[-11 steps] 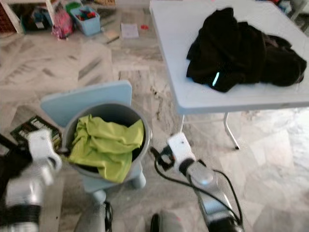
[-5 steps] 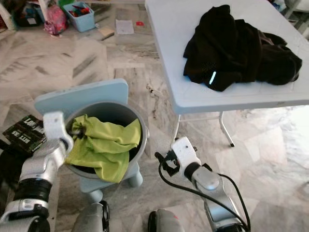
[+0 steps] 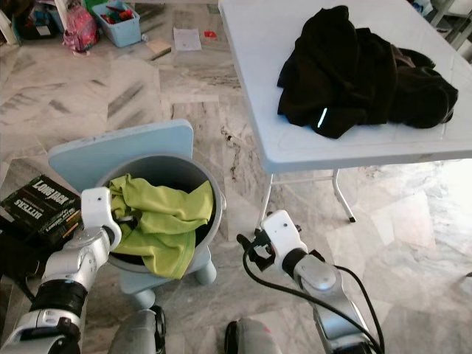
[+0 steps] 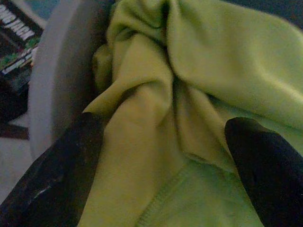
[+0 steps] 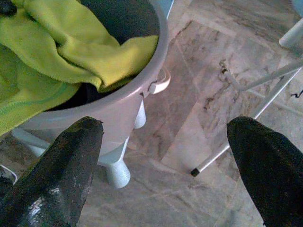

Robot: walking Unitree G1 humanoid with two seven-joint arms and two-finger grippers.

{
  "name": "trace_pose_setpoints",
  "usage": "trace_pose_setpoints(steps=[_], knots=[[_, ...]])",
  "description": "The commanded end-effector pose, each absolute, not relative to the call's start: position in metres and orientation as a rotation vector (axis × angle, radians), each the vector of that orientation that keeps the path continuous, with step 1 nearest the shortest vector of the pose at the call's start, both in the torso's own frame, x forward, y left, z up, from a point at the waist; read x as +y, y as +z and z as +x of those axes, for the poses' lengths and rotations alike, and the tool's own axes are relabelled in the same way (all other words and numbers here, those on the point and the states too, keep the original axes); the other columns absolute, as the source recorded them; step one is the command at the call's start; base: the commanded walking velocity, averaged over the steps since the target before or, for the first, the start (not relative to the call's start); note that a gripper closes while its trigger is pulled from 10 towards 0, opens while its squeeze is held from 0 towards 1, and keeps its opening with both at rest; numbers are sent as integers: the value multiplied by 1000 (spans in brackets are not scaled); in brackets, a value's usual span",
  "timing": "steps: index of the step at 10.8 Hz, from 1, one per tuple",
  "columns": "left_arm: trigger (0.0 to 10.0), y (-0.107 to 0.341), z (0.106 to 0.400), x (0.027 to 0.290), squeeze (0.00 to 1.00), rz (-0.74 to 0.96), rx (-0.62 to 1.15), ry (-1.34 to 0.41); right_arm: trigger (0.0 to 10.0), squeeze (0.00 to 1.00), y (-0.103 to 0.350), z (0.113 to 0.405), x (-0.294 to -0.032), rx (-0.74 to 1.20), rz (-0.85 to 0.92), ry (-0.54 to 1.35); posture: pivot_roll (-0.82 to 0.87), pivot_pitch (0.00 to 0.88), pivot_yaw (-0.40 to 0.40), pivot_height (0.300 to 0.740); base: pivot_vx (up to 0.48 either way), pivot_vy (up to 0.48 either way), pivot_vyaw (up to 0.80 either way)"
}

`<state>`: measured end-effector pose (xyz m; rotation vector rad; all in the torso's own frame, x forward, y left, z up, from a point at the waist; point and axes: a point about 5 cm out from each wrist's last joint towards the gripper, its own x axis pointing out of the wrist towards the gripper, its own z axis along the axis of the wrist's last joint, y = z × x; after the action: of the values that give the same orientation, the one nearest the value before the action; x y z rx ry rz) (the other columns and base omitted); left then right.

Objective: Hang hanger

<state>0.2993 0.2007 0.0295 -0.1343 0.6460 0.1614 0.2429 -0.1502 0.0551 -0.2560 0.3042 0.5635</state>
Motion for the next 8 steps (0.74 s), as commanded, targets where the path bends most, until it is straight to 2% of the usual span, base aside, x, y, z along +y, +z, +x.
trace_pose_setpoints(steps=[1, 2, 3, 4, 5, 8], knots=[[10000, 25, 299, 204, 0, -151, 668, 183, 10000, 0, 56, 241, -155, 313, -268, 547, -109, 161, -92, 740, 0, 0, 0], [10000, 21, 300, 205, 0, -171, 687, 182, 10000, 0, 56, 241, -156, 313, -270, 548, -118, 164, -94, 740, 0, 0, 0], [9333, 12, 299, 204, 0, -197, 736, 173, 10000, 0, 58, 240, -157, 315, -283, 550, -126, 168, -99, 740, 0, 0, 0], [3333, 7, 298, 205, 0, -224, 755, 205, 10000, 0, 59, 239, -158, 313, -292, 551, -154, 171, -98, 740, 0, 0, 0], [0, 5, 298, 208, 0, -244, 759, 236, 10000, 0, 60, 237, -160, 314, -300, 543, -168, 172, -100, 740, 0, 0, 0], [0, 3, 297, 221, 0, -251, 743, 295, 10000, 0, 61, 229, -167, 329, -323, 537, -192, 174, -111, 740, 0, 0, 0]])
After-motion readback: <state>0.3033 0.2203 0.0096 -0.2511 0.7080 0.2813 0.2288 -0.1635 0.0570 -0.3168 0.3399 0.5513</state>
